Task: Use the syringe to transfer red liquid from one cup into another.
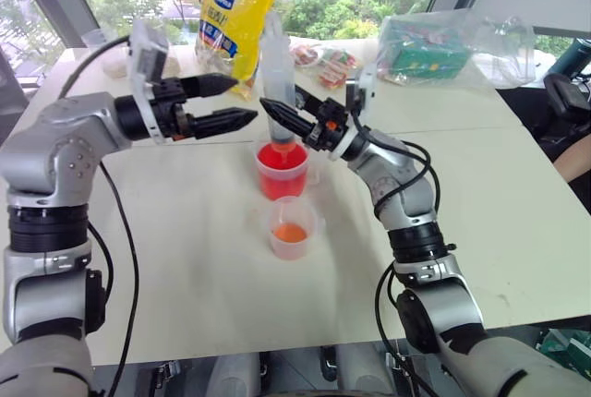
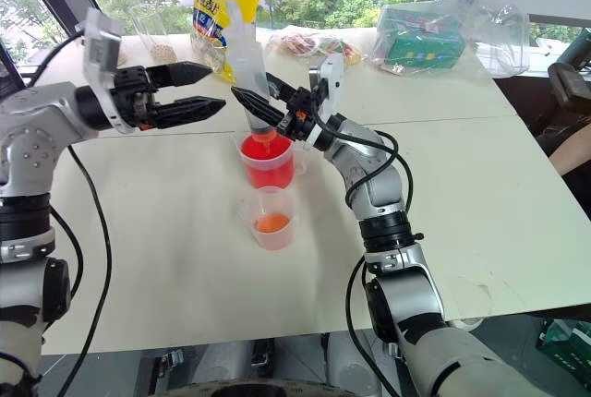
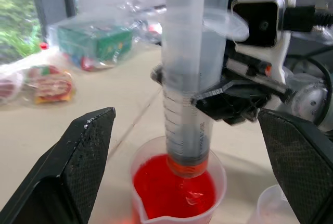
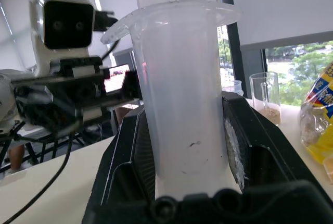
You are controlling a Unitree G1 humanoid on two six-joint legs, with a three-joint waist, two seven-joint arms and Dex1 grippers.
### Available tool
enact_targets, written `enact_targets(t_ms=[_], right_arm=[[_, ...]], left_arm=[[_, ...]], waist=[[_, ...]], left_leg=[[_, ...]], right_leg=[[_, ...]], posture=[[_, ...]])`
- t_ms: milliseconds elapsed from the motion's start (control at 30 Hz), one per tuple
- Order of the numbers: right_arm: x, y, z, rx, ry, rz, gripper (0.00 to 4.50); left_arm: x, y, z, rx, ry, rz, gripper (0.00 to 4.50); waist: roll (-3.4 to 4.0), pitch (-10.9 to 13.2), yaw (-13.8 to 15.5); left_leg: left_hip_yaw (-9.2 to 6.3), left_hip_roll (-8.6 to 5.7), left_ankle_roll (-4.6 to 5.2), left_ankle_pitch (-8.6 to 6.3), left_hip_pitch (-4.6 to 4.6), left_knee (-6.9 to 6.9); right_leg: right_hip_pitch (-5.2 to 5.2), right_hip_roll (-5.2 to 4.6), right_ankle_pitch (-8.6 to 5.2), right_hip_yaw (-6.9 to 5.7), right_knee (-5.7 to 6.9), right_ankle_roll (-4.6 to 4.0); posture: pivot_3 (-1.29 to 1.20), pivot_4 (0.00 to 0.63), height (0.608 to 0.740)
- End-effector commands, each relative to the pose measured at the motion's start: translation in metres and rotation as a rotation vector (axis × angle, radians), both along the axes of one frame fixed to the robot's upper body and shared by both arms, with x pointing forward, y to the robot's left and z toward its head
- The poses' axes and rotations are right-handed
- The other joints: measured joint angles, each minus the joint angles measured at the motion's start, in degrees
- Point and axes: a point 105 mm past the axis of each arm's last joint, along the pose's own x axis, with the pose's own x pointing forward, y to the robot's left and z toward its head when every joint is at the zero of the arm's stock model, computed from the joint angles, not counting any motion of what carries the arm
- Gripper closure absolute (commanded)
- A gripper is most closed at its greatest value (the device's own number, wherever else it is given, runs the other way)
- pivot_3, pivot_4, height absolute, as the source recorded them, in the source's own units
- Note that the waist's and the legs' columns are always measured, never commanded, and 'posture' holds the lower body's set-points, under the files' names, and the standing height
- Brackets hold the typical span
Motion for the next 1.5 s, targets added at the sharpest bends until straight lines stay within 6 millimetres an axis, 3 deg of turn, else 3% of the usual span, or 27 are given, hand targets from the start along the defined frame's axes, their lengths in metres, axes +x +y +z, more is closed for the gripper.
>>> enact_targets(t_ms=[33,300,400,500,667,767,933,1500], right_arm=[[-0.014,-0.001,0.023,0.044,-0.074,0.044,3.06],[-0.051,-0.013,0.064,0.091,-0.096,0.169,3.06],[-0.076,-0.015,0.053,0.051,-0.021,0.295,3.06],[-0.086,-0.013,0.033,0.017,0.040,0.322,3.06],[-0.084,-0.009,-0.003,-0.016,0.101,0.283,3.06],[-0.082,-0.008,-0.013,-0.031,0.106,0.266,3.06],[-0.079,-0.009,-0.020,-0.040,0.109,0.252,3.06],[-0.074,-0.009,-0.027,-0.062,0.119,0.247,3.06]], left_arm=[[-0.001,0.005,0.020,-0.037,-0.069,0.022,0.03],[0.003,0.011,0.028,-0.061,-0.074,0.041,0.03],[0.004,0.013,0.030,-0.060,-0.073,0.042,0.03],[0.001,0.009,0.031,-0.058,-0.068,0.018,0.03],[-0.010,-0.004,0.033,-0.062,-0.044,-0.062,0.03],[-0.017,-0.007,0.037,-0.061,-0.029,-0.105,0.03],[-0.027,-0.009,0.038,-0.054,-0.012,-0.157,0.03],[-0.031,-0.026,0.029,-0.059,-0.011,-0.234,0.03]], waist=[[0.00,0.00,-0.02],[0.00,0.00,0.00],[-0.01,-0.01,0.09],[-0.04,-0.02,0.14],[-0.04,-0.02,0.10],[-0.04,-0.01,0.06],[-0.05,-0.01,0.05],[-0.06,0.00,0.16]], left_leg=[[0.00,0.00,0.00,0.00,0.00,0.00],[0.00,0.00,0.00,0.00,-0.01,0.00],[-0.01,0.01,0.00,0.00,-0.01,0.00],[-0.02,0.01,0.02,-0.01,-0.01,-0.01],[0.00,0.01,0.02,-0.01,0.00,0.01],[0.01,0.00,0.02,-0.01,-0.01,0.01],[-0.01,0.00,0.02,-0.01,0.00,0.01],[-0.01,0.00,0.01,-0.01,0.00,0.01]], right_leg=[[0.00,0.00,0.00,-0.01,0.00,0.00],[0.00,0.00,0.00,-0.01,0.00,0.00],[0.00,0.00,0.00,-0.01,0.00,0.00],[0.02,0.00,0.00,-0.03,-0.03,-0.01],[0.01,0.01,0.00,-0.02,-0.03,0.00],[0.00,0.01,0.00,-0.01,-0.03,0.00],[0.00,0.02,-0.01,-0.02,-0.02,0.00],[0.01,0.02,-0.01,-0.02,-0.02,0.00]], posture=[[0.00,0.150,0.740],[0.00,0.150,0.740],[0.00,0.150,0.740],[0.00,0.150,0.740],[0.00,0.150,0.740],[0.00,0.150,0.740],[0.00,0.150,0.740],[0.00,0.150,0.740]])
